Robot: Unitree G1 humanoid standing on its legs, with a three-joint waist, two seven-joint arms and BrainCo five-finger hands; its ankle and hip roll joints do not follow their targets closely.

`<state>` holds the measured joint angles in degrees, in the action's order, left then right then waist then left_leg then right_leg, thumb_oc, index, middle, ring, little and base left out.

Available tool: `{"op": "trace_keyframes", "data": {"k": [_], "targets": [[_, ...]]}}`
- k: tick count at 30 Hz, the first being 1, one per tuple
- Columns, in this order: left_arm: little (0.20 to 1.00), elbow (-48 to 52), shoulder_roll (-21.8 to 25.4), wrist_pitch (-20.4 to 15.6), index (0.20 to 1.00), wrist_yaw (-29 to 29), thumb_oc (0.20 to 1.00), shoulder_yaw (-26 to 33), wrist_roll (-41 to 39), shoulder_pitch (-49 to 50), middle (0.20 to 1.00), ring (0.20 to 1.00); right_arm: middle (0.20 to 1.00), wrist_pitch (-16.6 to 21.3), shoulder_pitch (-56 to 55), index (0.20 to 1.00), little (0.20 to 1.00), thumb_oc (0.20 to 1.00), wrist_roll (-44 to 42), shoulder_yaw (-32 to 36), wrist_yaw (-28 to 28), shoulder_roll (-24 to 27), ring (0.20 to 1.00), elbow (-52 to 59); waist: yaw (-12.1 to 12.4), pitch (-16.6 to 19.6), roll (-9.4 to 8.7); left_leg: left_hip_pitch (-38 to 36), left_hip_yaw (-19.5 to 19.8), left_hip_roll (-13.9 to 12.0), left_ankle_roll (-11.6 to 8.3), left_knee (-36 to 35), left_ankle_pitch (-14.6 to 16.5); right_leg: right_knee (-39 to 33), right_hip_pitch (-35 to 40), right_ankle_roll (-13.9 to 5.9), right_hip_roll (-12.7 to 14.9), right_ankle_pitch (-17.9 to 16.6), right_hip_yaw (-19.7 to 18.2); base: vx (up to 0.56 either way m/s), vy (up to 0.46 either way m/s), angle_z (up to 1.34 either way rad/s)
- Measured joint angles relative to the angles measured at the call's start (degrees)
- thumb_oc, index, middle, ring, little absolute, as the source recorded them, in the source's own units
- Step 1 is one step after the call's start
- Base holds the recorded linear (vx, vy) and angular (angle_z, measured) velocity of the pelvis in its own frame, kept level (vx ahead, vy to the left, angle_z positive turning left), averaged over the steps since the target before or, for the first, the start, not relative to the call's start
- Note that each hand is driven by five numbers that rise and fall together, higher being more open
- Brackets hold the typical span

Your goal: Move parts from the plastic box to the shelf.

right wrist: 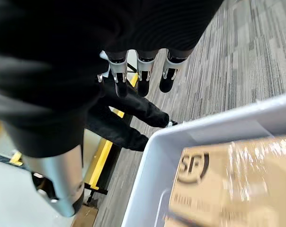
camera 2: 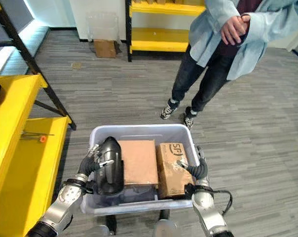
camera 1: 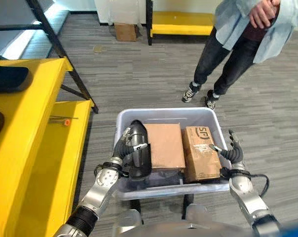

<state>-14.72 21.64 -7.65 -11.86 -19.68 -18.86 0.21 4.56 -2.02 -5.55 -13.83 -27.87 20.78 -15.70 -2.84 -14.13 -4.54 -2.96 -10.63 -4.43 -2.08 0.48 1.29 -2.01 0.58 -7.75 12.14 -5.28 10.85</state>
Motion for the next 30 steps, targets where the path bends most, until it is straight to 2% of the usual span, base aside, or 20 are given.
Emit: {"op": "trace_keyframes", "data": {"k": [3, 7, 11, 12, 14, 16, 18, 21, 24, 30], "targets": [[1.0, -0.04, -3.9, 2.06, 1.0, -1.57, 1.0, -0.09, -0.03, -0.78, 1.0, 1.0, 1.0, -0.85, 0.11, 1.0, 1.0, 1.0, -0.76, 0.39, -0.01, 1.24, 1.0, -1.0, -0.76, -0.48, 2.34, -0.84, -0.08, -2.73, -0.53, -0.51, -0.25, -0.07, 0.71, 1.75, -3.12, 1.09, 0.26, 0.1, -0.052, -0.05], [1.0, -0.17, -6.22, 3.92, 1.0, -4.65, 1.0, -0.57, -0.3, -2.17, 1.0, 1.0, 1.0, -1.28, -0.6, 1.0, 1.0, 1.0, -1.62, 0.47, -0.48, 2.46, 1.0, -1.3, -1.72, -0.55, 2.69, -3.3, -0.98, -4.87, -1.75, -2.39, -0.86, -0.48, 2.12, 2.92, -5.47, 1.96, 0.0, 0.09, -0.025, -0.11], [1.0, -3.38, -8.24, 4.93, 1.0, -9.08, 1.0, -0.6, -0.95, -4.03, 1.0, 1.0, 1.0, -1.23, -0.55, 1.0, 1.0, 1.0, -1.54, 0.73, -0.72, 2.5, 1.0, -1.3, -2.57, -0.8, 2.53, -2.96, -1.47, -5.31, -2.13, -2.26, -1.0, -0.33, 1.45, 3.1, -6.05, 2.08, -0.52, -0.03, -0.049, -0.07], [1.0, -7.17, -9.13, 4.91, 1.0, -12.13, 1.0, -0.11, -1.25, -6.82, 1.0, 1.0, 1.0, -1.08, 0.11, 1.0, 1.0, 1.0, -1.5, 0.51, -1.2, 2.55, 1.0, -1.3, -2.22, -1.4, 2.52, -1.25, -1.48, -5.42, -2.8, -1.5, -1.09, 0.16, -0.44, 2.88, -5.92, 1.92, -0.67, -0.19, -0.09, -0.09], [1.0, -12.24, -10.41, 5.01, 1.0, -20.98, 1.0, 0.36, -1.27, -12.32, 1.0, 1.0, 1.0, -0.05, 3.68, 1.0, 1.0, 1.0, -1.36, -1.07, -1.86, 2.34, 1.0, -1.38, -2.29, -5.87, 1.15, 3.36, -1.35, -5.51, -3.21, 0.62, -1.59, 0.41, -4.4, 3.84, -5.96, -0.18, -0.93, -0.27, -0.157, -0.08], [1.0, -16.49, -11.29, 4.9, 1.0, -33.81, 1.0, 3.62, 2.77, -17.53, 1.0, 1.0, 1.0, 1.7, 6.67, 1.0, 1.0, 1.0, -0.94, -3.05, -3.6, 2.28, 1.0, -1.37, -2.29, -10.39, -1.26, 6.5, -1.12, -6.51, -3.72, 2.25, -1.91, 0.49, -6.69, 4.54, -6.83, -0.92, -0.89, -0.17, -0.18, -0.01], [1.0, -16.62, -11.26, 4.81, 1.0, -40.63, 1.0, 5.21, 4.18, -19.82, 1.0, 1.0, 1.0, 2.2, 7.18, 1.0, 1.0, 1.0, -0.95, -3.23, -4.15, 2.17, 1.0, -1.36, -2.26, -12.67, -2.51, 7.68, -0.08, -7.11, -4.08, 2.76, -2.1, 0.48, -7.12, 4.82, -7.32, -1.19, -0.69, -0.07, -0.127, 0.12], [1.0, -19.77, -11.74, 4.12, 1.0, -46.98, 1.0, 7.72, 5.04, -21.56, 1.0, 1.0, 1.0, 2.96, 7.21, 1.0, 1.0, 1.0, -0.98, -3.94, -5.47, 1.91, 1.0, -1.4, -2.02, -13.98, -3.84, 9.39, 0.4, -8.35, -4.73, 3.65, -2.1, 0.5, -8.23, 5.07, -8.44, -1.16, -0.17, -0.05, -0.11, 0.02], [1.0, -20.52, -11.82, 4.02, 1.0, -49.63, 1.0, 7.87, 5.12, -21.96, 1.0, 1.0, 1.0, 3.4, 7.63, 1.0, 1.0, 1.0, -1.01, -4.19, -6.56, 1.91, 1.0, -1.58, -1.92, -15.27, -4.18, 10.64, 0.96, -8.68, -4.94, 4.47, -1.93, 0.66, -8.96, 5.15, -8.9, -1.14, 0.6, -0.04, -0.066, 0.07], [1.0, -23.9, -11.93, 3.64, 1.0, -50.21, 1.0, 7.35, 5.06, -25.73, 1.0, 1.0, 1.0, 3.42, 9.18, 1.0, 1.0, 1.0, -1.04, -4.9, -7.81, 2.02, 1.0, -1.6, -2.43, -16.01, -4.67, 14.94, 1.65, -8.8, -4.96, 6.95, -1.51, 3.28, -13.08, 6.0, -8.7, -0.59, 0.61, -0.03, -0.014, 0.02]]}}
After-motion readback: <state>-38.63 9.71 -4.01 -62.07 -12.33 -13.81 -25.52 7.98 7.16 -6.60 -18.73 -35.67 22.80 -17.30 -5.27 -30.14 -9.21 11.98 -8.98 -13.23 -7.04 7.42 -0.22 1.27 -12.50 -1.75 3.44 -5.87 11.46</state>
